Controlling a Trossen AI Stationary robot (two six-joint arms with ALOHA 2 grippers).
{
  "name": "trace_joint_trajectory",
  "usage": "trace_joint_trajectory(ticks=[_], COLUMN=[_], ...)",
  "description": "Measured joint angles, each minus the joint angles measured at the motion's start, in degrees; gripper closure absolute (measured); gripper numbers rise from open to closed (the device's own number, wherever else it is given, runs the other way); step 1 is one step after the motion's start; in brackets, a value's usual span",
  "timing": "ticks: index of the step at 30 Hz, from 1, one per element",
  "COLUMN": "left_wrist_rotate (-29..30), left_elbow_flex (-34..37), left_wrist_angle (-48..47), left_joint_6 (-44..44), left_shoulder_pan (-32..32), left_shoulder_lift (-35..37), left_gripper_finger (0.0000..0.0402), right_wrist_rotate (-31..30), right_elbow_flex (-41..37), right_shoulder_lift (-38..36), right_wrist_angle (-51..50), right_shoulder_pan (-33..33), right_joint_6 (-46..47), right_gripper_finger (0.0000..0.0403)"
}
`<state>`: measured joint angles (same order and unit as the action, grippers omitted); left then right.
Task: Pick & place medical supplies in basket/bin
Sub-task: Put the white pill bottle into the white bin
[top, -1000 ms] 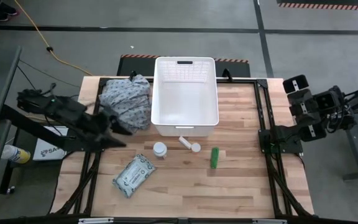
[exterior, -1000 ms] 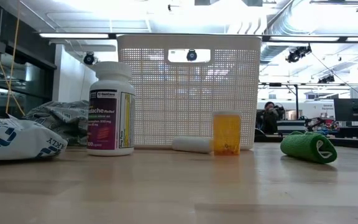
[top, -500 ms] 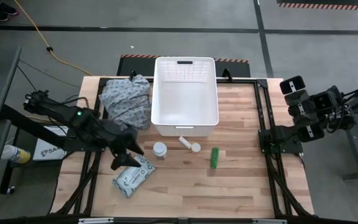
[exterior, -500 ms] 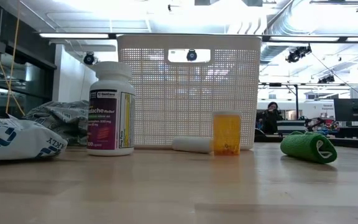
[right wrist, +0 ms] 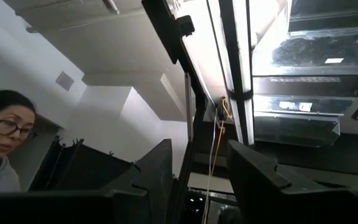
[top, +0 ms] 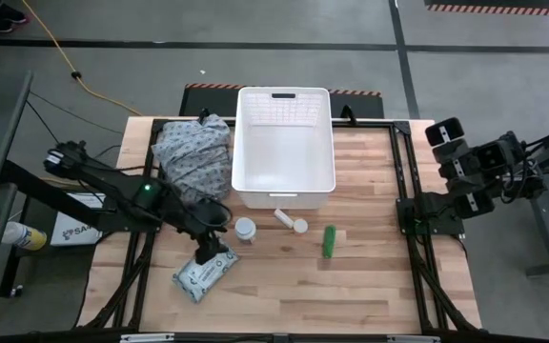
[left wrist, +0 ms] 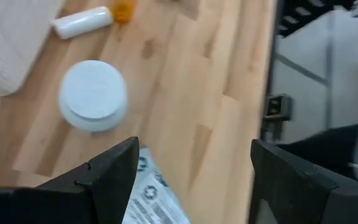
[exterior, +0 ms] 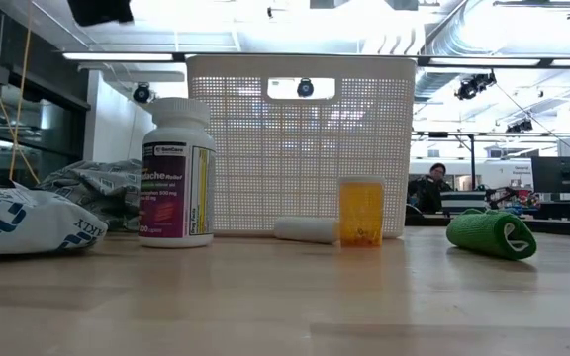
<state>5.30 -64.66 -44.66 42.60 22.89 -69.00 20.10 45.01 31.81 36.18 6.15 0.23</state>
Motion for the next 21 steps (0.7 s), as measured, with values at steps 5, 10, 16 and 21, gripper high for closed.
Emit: trace_joint_trajectory(ticks=[5,10,16,21], left_wrist_rotate=[5.6,12.0,16.4,18.0], left_elbow_flex=[0.0,0.0,0.0,0.0], left_wrist_angle=[-1.2,-2.4,-2.0,-1.9], left_joint_6=[-0.1,-0.3,-0.3,-0.3], left_shoulder_pan=[0.0,0.0,0.0,0.0], left_shoulder_lift=[-3.0,-6.1,-9.3,-10.7], left_gripper_finger=[0.0060,0.0060,0.0060,0.0060], right_wrist_rotate=[0.0,0.0,0.0,0.0], right_elbow_flex=[0.0,0.0,0.0,0.0], right_shoulder_lift=[0.0,0.0,0.0,0.0], right_wrist_angle=[-0.6,-1.7,-3.5,-4.3], right_shoulder_pan=[0.0,0.0,0.0,0.0], right_joint_6=[0.0,0.0,0.0,1.4], right_gripper_finger=[0.0260,0.0260,0.0261,0.0260])
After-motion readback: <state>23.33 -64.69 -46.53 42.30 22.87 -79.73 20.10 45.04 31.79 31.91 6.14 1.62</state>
